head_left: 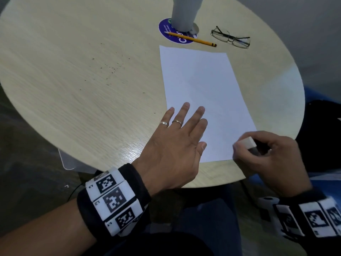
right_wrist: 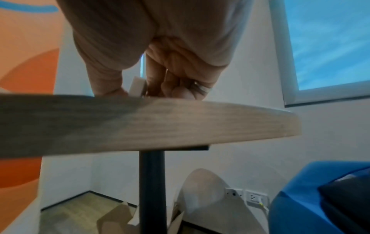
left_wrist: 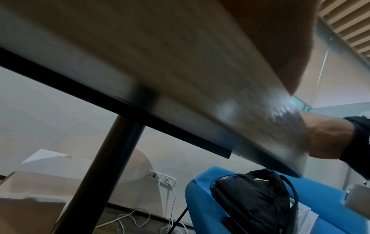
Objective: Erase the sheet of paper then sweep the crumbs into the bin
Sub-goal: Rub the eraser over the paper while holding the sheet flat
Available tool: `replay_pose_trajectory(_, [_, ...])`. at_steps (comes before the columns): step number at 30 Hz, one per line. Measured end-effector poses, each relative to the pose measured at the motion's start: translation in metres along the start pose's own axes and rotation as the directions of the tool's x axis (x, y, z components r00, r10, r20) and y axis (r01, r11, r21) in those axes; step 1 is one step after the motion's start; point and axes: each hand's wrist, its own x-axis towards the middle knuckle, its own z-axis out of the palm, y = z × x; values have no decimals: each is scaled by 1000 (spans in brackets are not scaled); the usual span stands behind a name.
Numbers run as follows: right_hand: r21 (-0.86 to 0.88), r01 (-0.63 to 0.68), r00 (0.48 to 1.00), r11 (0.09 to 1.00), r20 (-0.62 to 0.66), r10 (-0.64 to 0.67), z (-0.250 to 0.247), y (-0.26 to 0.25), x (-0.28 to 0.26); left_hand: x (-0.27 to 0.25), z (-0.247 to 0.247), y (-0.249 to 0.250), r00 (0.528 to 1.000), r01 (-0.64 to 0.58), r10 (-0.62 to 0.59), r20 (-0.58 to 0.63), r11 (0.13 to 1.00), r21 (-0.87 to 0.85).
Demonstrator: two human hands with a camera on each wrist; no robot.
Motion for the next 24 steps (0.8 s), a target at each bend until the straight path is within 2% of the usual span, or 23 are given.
replay_pose_trajectory(3, [10,40,997,999,-66,-40,9,-16,4,1,0,-1,1000,-2,2,-9,1000,3])
replay_pose_trajectory(6, [23,120,993,992,-4,-120,33,-28,3,1,2,-1,1000,-4,4,-6,1000,-1])
replay_pose_trajectory(8, [78,58,998,995,32,-61,26,-18,1,0,2,-1,1000,-3,3,-6,1000,-2])
replay_pose_trajectory(11, [79,-40,999,996,6,40,3,2,1,0,1,-1,1000,-1,1,-7,1000,-10])
replay_pose_trajectory(14, [49,11,998,999,-57,-8,12,-11,3,0,0,-1,1000,-1,1,-2,1000,-10])
replay_pose_trajectory(17, [74,88,995,993,-52,-85,39,-27,5,0,0,-1,1000,-4,4,7,1000,-8])
replay_pose_trajectory(19, [91,61,998,994,-6,-60,35,-19,5,1,1,-2,1000,0,0,14,1000,-5])
replay_pose_trajectory(21, [108,-23,999,994,28,20,16,-4,5,1,1,-1,1000,3,-3,20,1000,-3])
replay_pose_trajectory(23, [125,-79,997,989,-2,80,3,2,4,1,0,-1,1000,3,-3,22,1000,2])
replay_pose_trajectory(24, [121,-68,997,990,-37,72,3,-1,3,1,-1,-1,1000,2,-2,26,1000,-1])
